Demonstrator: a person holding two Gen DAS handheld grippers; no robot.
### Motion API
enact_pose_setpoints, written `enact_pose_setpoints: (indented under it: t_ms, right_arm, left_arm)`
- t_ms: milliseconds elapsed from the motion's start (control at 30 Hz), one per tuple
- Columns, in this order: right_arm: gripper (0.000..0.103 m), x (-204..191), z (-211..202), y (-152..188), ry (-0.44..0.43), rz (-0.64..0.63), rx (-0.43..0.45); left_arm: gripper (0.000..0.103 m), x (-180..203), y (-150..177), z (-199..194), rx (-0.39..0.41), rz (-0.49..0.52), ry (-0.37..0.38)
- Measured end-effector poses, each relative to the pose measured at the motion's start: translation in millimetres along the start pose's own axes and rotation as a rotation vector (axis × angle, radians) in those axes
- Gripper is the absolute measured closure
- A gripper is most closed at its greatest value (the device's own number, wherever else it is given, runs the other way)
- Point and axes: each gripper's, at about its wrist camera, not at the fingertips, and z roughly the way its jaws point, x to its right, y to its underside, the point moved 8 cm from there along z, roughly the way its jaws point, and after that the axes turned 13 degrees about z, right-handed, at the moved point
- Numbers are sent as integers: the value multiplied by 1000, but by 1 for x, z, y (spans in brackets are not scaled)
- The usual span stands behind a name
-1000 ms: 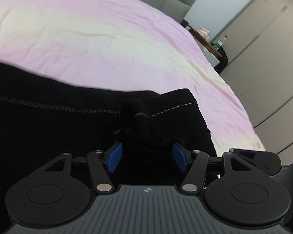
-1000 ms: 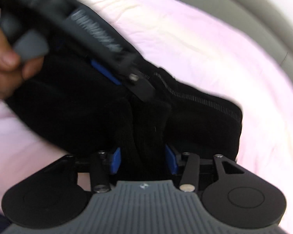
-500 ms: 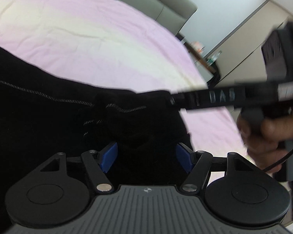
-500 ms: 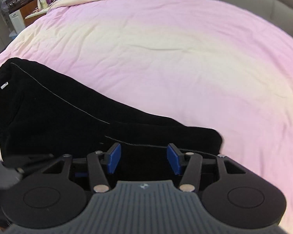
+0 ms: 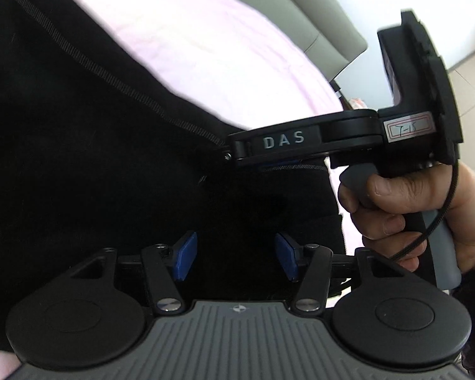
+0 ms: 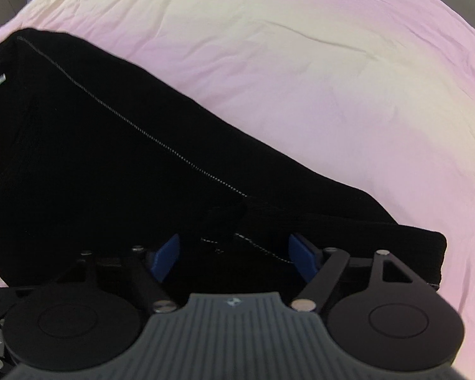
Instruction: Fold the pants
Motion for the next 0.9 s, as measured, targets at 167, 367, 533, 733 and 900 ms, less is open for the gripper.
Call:
enact_pose_setpoints:
  t_ms: [167, 367, 533, 733, 900]
  right_arm:
    - [49, -26, 23, 17, 219, -206, 32]
    - [73, -11, -30, -9, 125, 64, 206]
    - [68, -7, -1, -9, 135, 131, 211]
    - [53, -19, 1, -1, 135, 149, 281]
    - [55, -10, -47, 24, -1, 380, 398]
  left_arm:
    - [46, -7, -3, -5, 10, -20, -18]
    - [46, -13, -12, -27, 70, -16, -11]
    - [46, -18, -15, -49, 106, -16, -43]
    - [43, -45, -22, -101, 179, -50, -98]
    - [40, -96, -22, -150, 248, -145, -166]
